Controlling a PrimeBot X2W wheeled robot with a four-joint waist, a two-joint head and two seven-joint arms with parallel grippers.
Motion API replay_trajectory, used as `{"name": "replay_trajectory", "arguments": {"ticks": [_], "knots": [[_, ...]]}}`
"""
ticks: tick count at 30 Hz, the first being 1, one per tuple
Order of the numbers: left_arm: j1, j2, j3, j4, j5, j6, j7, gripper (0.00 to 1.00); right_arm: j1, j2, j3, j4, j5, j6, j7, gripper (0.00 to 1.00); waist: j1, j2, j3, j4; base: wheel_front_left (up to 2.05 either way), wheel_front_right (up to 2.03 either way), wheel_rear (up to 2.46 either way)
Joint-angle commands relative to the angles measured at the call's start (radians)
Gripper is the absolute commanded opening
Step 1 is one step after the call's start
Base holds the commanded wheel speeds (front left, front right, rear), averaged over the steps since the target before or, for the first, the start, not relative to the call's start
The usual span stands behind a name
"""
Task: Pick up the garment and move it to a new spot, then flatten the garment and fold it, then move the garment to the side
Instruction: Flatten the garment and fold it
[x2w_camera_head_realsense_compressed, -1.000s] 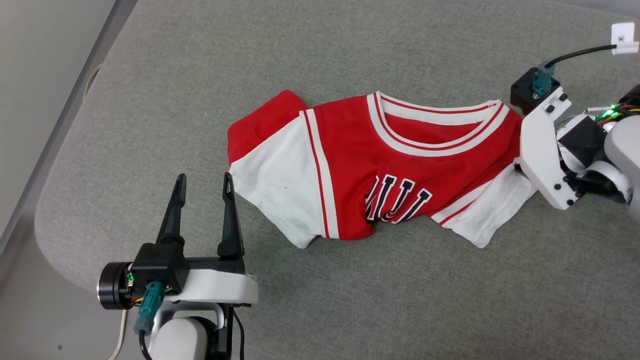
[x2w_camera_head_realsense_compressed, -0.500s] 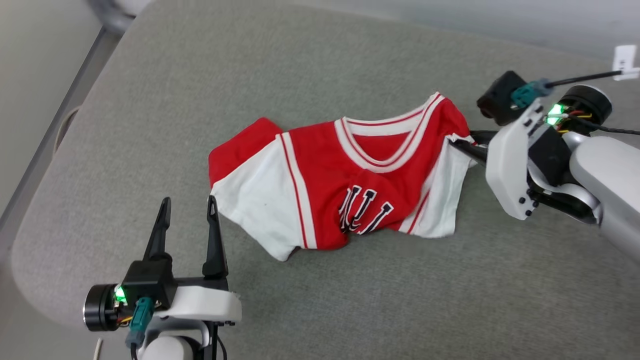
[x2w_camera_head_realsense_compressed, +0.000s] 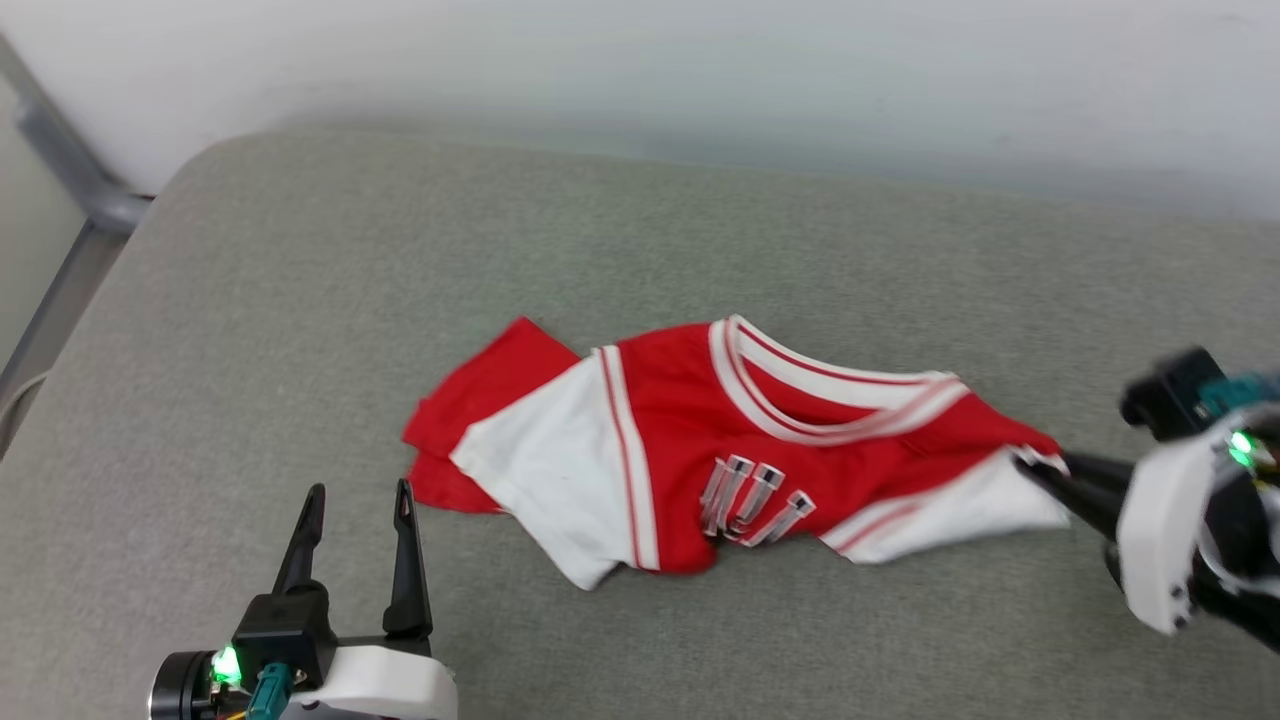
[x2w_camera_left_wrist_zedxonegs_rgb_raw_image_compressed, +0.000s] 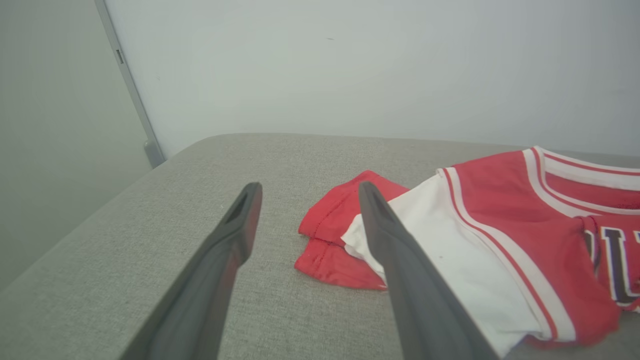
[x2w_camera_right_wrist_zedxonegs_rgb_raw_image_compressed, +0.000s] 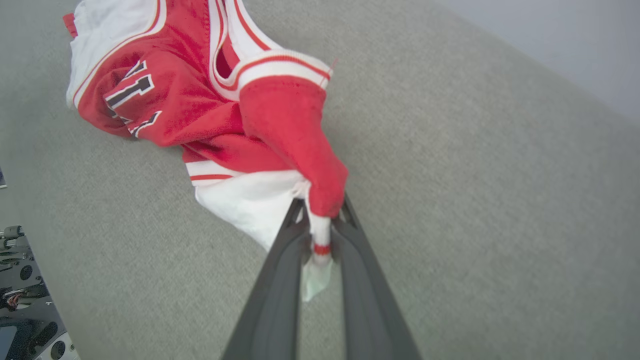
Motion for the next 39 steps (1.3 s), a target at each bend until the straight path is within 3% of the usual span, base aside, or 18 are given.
{"name": "replay_trajectory", "arguments": {"ticks": [1, 8, 18, 19, 20, 25, 31, 35, 39], "knots": [[0.01, 0.0, 0.002, 0.002, 0.005, -0.003, -0.003, 1.0, 0.053, -0.021, -0.014, 0.01, 0.011, -0.001, -0.008, 0.0, 0.0001, 0.0, -0.024, -0.03, 0.0, 0.0, 0.0], [0.021, -0.001, 0.008, 0.008, 0.01, -0.014, -0.003, 1.0, 0.255, -0.063, -0.096, 0.123, 0.071, -0.001, -0.041, 0.0, 0.0001, 0.0, -0.03, -0.056, 0.0, 0.0, 0.0], [0.006, -0.001, 0.008, 0.019, 0.013, -0.027, -0.003, 1.0, 0.413, 0.012, -0.14, 0.366, 0.122, -0.002, -0.038, 0.0, 0.0001, 0.0, -0.021, -0.047, 0.0, 0.0, 0.0], [0.006, -0.001, 0.01, 0.021, 0.014, -0.028, -0.003, 1.0, 0.413, 0.025, -0.15, 0.38, 0.126, -0.003, -0.051, 0.26, 0.0001, 0.0, -0.021, -0.046, 0.0, 0.0, 0.0], [0.008, 0.0, 0.014, 0.022, 0.015, -0.029, -0.003, 1.0, 0.408, 0.037, -0.161, 0.384, 0.13, -0.003, -0.064, 0.99, 0.0001, 0.0, -0.022, -0.046, 0.0, 0.0, 0.0], [0.022, 0.0, 0.021, 0.024, 0.017, -0.029, -0.003, 1.0, 0.355, 0.041, -0.207, 0.379, 0.099, -0.002, -0.14, 1.0, 0.0001, 0.0, -0.033, -0.05, 0.0, 0.0, 0.0], [0.028, 0.0, 0.021, 0.017, 0.034, -0.036, -0.003, 1.0, 0.286, -0.025, -0.289, 0.275, 0.049, -0.001, -0.203, 1.0, 0.0001, 0.0, -0.049, -0.049, 0.0, 0.0, 0.0], [0.028, 0.002, 0.014, 0.013, 0.043, -0.038, -0.003, 1.0, 0.239, -0.077, -0.337, 0.161, -0.001, -0.001, -0.144, 1.0, 0.0001, 0.0, -0.043, -0.044, 0.0, 0.0, 0.0], [0.014, 0.003, 0.005, 0.01, 0.049, -0.045, -0.003, 1.0, 0.207, -0.116, -0.351, 0.052, -0.053, -0.001, 0.021, 1.0, 0.0001, 0.0, -0.025, -0.036, 0.0, 0.0, 0.0]]}}
